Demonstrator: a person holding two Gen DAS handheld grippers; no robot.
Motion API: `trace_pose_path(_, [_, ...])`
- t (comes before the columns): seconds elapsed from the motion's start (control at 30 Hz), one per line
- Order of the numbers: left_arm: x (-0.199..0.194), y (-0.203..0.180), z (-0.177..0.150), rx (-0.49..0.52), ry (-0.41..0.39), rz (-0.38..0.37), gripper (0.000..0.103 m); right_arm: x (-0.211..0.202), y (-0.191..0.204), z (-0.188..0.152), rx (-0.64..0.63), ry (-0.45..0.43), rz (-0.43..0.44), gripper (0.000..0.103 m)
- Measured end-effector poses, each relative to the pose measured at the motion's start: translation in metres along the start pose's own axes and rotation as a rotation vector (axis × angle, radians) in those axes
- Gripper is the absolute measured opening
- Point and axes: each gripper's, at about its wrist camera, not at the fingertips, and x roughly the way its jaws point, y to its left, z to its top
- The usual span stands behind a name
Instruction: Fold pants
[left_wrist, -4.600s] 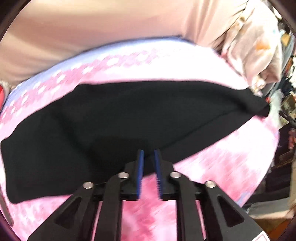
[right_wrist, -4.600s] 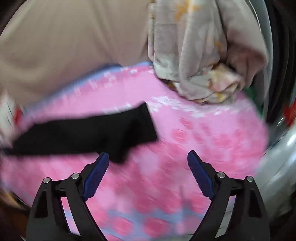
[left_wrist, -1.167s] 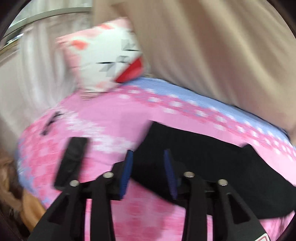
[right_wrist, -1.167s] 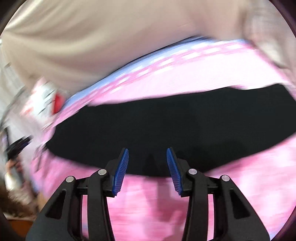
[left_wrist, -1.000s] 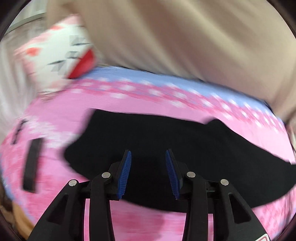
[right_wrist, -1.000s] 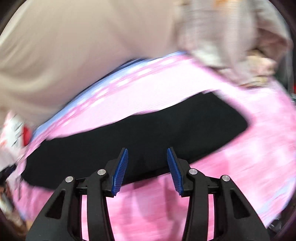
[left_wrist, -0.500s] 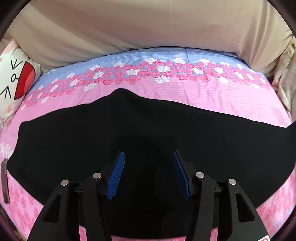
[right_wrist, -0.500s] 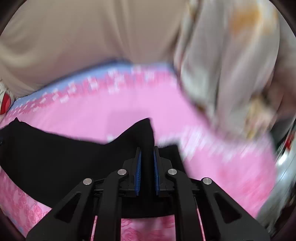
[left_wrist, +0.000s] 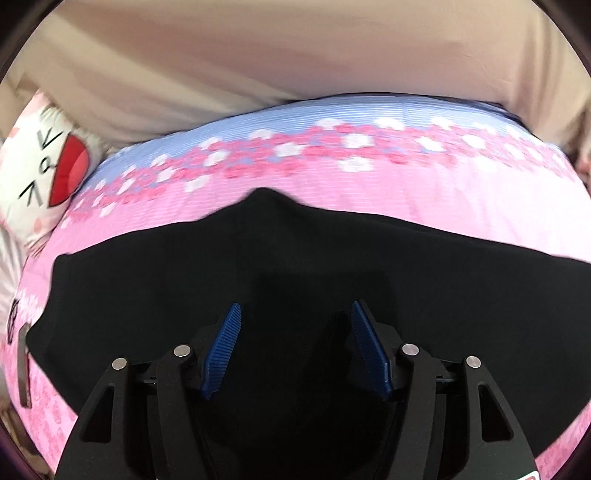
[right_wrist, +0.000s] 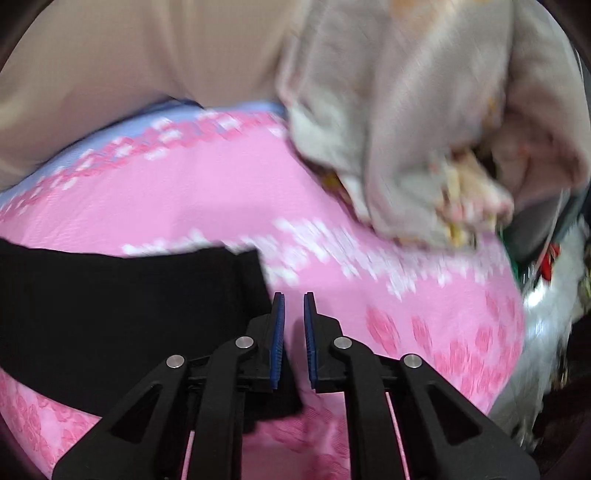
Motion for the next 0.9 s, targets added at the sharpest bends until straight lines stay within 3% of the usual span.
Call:
trace_pose_path(0.07, [-0.003, 0.021, 0.003, -0.037, -0.02, 0.021, 0.06, -0.018, -0.001, -0.001, 0.044, -0.042, 0.037, 0.012])
trace_pose_path(0.2, [0.007, 0.059, 0.022, -0.093, -0.035, 0.055, 0.06, -0.06, 0.055, 0.011, -0.031, -0.145, 0.181, 0.018])
trace_pose_path(0.3, [0.043, 0.07, 0.043, -0.094, 0.007, 0.053, 0.06, -0.066, 0.108, 0.018, -0.102, -0.162, 0.272, 0.045])
trace_pose_path(0.43, [0.085, 0.069, 0.061, -0.08, 0.037, 0.102, 0.063, -0.054, 0.171, 0.018, -0.185, -0.126, 0.356, 0.044])
trace_pose_path(0.5, [0.086, 0.072, 0.068, -0.093, 0.03, 0.091, 0.063, -0.051, 0.201, 0.015, -0.219, -0.101, 0.397, 0.044])
trace_pose_path(0.57, [0.071, 0.085, 0.07, -0.138, -0.017, 0.066, 0.063, -0.053, 0.24, 0.012, -0.255, -0.072, 0.491, 0.044])
trace_pose_path(0.7, [0.031, 0.114, 0.053, -0.181, -0.095, 0.051, 0.064, -0.06, 0.338, 0.012, -0.426, -0.039, 0.644, 0.044])
trace_pose_path(0.8, [0.013, 0.142, 0.021, -0.198, -0.069, 0.048, 0.068, -0.053, 0.403, 0.018, -0.538, -0.019, 0.708, 0.044])
trace_pose_path(0.9, [0.013, 0.177, -0.021, -0.222, 0.001, 0.12, 0.068, -0.032, 0.479, 0.036, -0.622, 0.025, 0.767, 0.044])
